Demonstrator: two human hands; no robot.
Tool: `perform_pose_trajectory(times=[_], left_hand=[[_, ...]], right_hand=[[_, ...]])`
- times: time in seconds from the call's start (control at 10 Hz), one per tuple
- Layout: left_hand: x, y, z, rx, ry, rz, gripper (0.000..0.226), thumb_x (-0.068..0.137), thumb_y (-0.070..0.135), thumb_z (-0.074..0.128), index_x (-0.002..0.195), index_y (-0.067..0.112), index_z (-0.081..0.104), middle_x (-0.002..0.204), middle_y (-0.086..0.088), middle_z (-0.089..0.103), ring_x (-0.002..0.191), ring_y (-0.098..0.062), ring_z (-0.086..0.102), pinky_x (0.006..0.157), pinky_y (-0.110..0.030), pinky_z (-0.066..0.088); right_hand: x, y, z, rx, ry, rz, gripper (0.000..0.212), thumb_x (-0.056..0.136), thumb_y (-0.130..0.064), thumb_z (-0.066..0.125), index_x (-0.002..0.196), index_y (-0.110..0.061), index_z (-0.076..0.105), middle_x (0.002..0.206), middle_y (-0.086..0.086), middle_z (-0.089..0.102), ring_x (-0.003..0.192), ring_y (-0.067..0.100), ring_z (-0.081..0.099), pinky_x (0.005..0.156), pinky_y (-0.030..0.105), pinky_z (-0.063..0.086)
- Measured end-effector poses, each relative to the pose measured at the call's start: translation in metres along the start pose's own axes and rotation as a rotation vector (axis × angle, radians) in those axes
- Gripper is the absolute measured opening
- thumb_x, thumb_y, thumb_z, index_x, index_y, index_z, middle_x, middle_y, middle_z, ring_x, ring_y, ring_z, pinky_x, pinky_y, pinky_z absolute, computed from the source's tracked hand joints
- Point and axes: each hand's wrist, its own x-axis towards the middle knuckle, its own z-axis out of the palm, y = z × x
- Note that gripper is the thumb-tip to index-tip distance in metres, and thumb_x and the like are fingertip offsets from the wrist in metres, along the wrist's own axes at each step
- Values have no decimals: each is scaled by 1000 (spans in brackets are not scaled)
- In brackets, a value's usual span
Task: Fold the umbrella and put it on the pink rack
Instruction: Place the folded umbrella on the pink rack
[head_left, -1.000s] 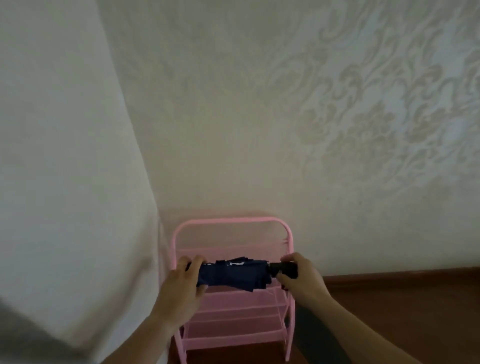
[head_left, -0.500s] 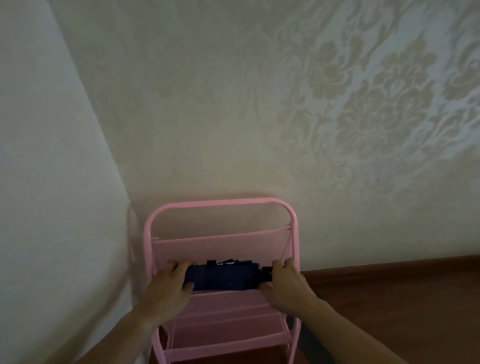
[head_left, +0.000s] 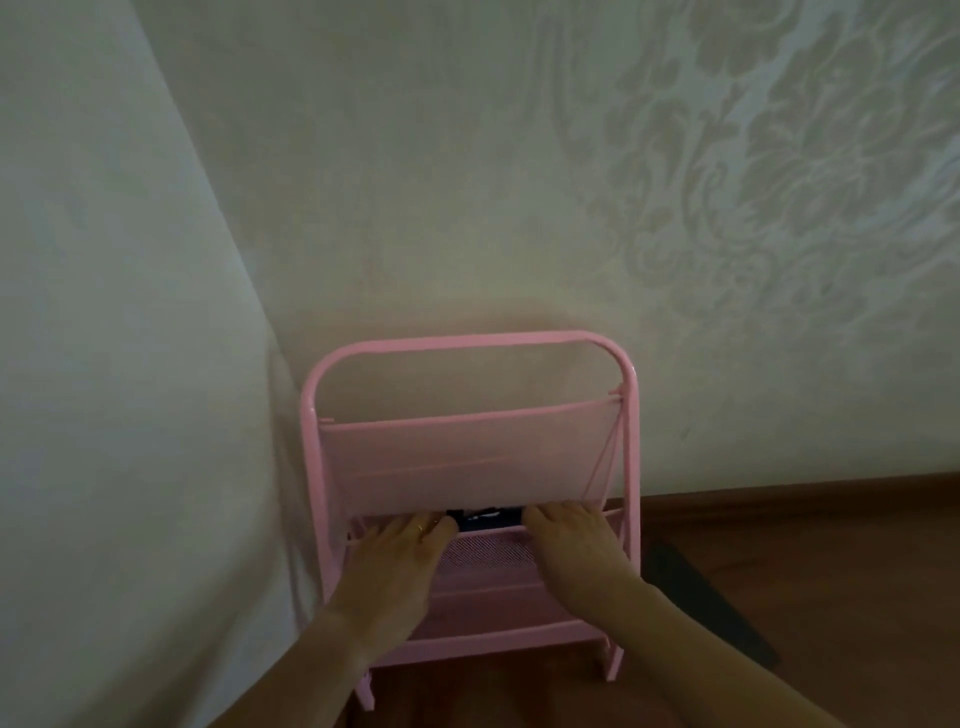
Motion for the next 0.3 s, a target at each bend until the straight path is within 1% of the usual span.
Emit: perform_pose_trajectory(times=[0.1, 0.2, 0.3], left_hand=[[0, 3, 6, 59, 36, -16, 73, 55, -7, 75, 121, 22, 62, 114, -4, 70, 96, -31, 70, 83, -48, 58], [9, 9, -3, 91, -76, -58, 71, 82, -3, 60, 146, 23, 43, 139, -8, 56, 121, -36, 57, 105, -50, 44], [11, 27, -36, 185, -314, -160, 73, 96, 11, 50, 158, 31, 16, 153, -11, 41, 135, -37, 43, 114, -53, 33]], right_hand=[[1, -5, 7, -39, 26, 25, 35, 90, -29, 64, 123, -22, 52, 128, 3, 59, 120, 23, 55, 114, 45, 34], [5, 1, 4, -79, -86, 36, 38, 92, -29, 62, 126, -19, 50, 128, 7, 58, 118, 26, 54, 110, 45, 37], [-1, -8, -15, -39, -163, 85, 47, 91, -23, 63, 134, -15, 46, 135, 13, 53, 124, 31, 51, 113, 50, 36]])
